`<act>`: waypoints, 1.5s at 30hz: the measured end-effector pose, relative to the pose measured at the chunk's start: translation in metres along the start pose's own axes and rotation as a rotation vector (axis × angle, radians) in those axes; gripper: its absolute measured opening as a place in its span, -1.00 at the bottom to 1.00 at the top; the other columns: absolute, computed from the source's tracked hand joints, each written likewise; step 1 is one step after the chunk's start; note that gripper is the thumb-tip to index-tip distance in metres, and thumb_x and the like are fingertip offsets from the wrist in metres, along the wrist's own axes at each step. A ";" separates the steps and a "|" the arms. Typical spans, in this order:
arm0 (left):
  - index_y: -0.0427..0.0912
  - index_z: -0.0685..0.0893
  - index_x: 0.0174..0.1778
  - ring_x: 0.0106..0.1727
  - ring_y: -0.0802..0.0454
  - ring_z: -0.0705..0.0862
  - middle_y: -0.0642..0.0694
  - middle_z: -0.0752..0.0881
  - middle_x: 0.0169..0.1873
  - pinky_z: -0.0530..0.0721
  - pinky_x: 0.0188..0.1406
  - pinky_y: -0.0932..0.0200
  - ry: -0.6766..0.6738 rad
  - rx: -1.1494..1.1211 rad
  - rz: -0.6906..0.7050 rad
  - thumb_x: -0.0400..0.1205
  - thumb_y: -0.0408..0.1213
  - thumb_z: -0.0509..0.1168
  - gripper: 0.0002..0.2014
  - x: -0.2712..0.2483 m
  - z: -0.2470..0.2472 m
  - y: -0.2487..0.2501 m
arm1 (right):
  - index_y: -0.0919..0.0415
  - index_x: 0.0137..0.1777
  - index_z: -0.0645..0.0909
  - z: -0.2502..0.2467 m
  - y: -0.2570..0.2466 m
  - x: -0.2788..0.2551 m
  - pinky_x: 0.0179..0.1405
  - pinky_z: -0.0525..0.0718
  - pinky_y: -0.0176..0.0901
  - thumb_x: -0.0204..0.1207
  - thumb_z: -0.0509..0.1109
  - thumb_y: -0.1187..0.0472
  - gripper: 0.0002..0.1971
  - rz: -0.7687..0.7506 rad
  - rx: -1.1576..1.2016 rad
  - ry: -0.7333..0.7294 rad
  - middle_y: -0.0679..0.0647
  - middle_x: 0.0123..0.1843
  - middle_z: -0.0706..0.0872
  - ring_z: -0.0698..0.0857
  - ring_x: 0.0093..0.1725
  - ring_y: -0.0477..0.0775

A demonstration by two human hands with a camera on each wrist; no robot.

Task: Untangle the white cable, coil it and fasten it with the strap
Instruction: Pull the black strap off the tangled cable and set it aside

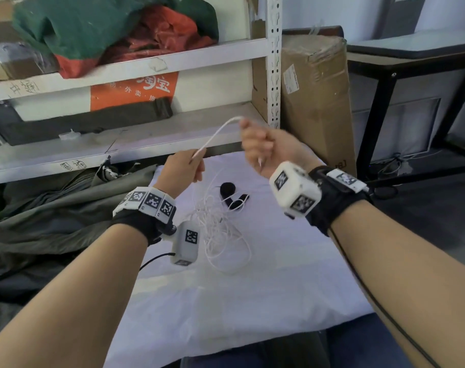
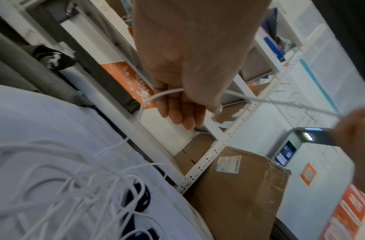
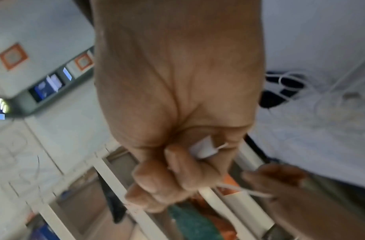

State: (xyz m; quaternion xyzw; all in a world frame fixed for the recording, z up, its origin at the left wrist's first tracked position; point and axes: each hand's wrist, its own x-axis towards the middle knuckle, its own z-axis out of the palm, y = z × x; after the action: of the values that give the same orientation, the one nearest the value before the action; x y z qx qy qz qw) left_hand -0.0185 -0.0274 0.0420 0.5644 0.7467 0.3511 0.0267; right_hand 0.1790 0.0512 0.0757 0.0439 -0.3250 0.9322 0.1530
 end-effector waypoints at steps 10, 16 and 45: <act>-0.19 0.62 -0.28 -0.48 0.04 0.49 -0.09 0.56 -0.50 0.50 -0.34 0.16 -0.250 0.011 -0.210 0.69 -0.07 0.19 -0.68 -0.024 0.002 -0.046 | 0.09 0.00 0.55 -0.027 -0.038 -0.010 -0.68 0.48 -0.37 0.71 0.13 0.29 -0.83 -0.728 0.247 0.617 0.13 -0.27 0.71 0.60 -0.63 -0.07; 0.03 0.71 -0.07 -0.38 0.06 0.53 0.04 0.58 -0.46 0.53 -0.33 0.19 -0.324 0.064 -0.070 0.62 -0.01 0.30 -0.84 -0.027 0.003 -0.015 | 0.13 -0.11 0.55 -0.048 -0.005 -0.007 -0.58 0.30 -0.37 0.71 0.16 0.21 -0.81 -0.504 0.033 0.794 -0.01 -0.39 0.55 0.42 -0.65 -0.16; -0.15 0.67 -0.01 -0.39 0.21 0.59 0.00 0.71 -0.37 0.51 -0.32 0.38 -0.551 -0.269 -0.003 0.57 -0.29 0.41 -0.88 -0.040 0.010 0.033 | 0.33 0.05 0.57 -0.034 0.050 -0.013 -0.52 0.39 -0.36 0.69 0.05 0.34 -0.75 0.463 -0.905 0.410 0.02 -0.42 0.41 0.40 -0.51 -0.10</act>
State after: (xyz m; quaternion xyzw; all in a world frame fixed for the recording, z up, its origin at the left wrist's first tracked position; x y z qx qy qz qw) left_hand 0.0274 -0.0537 0.0386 0.6287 0.6588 0.2805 0.3034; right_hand 0.1765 0.0318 0.0168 -0.2816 -0.6584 0.6980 0.0078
